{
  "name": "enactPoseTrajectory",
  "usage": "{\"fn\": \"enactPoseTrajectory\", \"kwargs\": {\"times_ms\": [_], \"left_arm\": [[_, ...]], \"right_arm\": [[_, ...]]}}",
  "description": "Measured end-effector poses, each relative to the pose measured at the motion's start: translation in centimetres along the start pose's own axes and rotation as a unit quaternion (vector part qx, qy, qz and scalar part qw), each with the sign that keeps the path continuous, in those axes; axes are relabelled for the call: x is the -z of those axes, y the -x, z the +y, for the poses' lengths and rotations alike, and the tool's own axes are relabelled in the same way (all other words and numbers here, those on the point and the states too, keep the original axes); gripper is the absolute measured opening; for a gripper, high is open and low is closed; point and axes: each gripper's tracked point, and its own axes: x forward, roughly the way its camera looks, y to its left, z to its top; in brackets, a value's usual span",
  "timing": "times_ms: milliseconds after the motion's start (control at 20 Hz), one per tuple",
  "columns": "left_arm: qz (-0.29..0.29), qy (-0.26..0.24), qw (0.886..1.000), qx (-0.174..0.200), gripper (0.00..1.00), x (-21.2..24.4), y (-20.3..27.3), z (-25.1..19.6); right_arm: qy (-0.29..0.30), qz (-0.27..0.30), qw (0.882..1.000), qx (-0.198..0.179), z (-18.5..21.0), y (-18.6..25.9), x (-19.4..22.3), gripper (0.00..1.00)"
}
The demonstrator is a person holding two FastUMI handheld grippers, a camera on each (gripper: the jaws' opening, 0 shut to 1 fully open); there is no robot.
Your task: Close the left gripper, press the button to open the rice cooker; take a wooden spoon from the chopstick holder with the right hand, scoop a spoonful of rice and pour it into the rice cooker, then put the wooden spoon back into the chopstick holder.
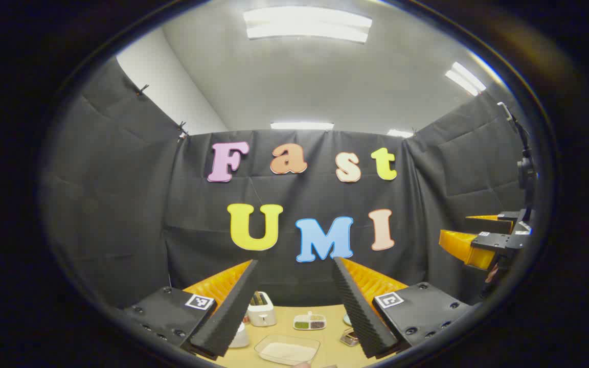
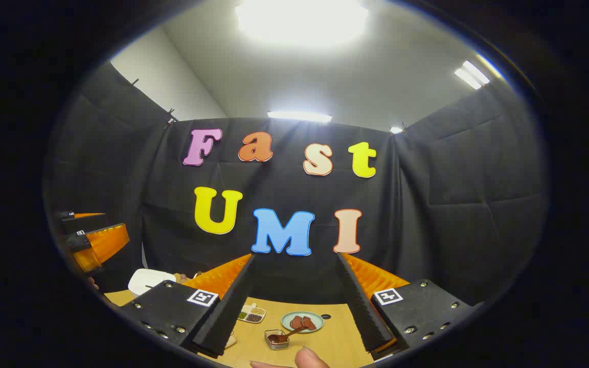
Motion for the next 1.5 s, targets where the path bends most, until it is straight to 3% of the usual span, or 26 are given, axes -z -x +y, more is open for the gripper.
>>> {"fn": "enactPoseTrajectory", "kwargs": {"times_ms": [800, 1100, 1300, 1500], "left_arm": [[0.035, -0.001, 0.999, -0.035, 0.96, 0.9, -0.2, -0.6], [0.061, -0.021, 0.995, -0.078, 0.94, 2.9, -0.5, -1.0], [0.092, -0.054, 0.986, -0.132, 0.82, 6.6, -0.9, 2.3], [0.131, -0.054, 0.975, -0.169, 0.50, 12.2, -2.3, 7.8]], "right_arm": [[-0.007, 0.016, 1.000, -0.017, -2.1, -1.0, 3.0, 0.95], [-0.014, 0.023, 0.998, -0.048, -3.2, -1.7, 5.0, 0.95], [-0.032, 0.031, 0.997, -0.068, -2.6, -2.7, 6.7, 0.95], [-0.016, 0.037, 0.998, -0.057, -1.0, -4.2, 7.2, 0.95]]}}
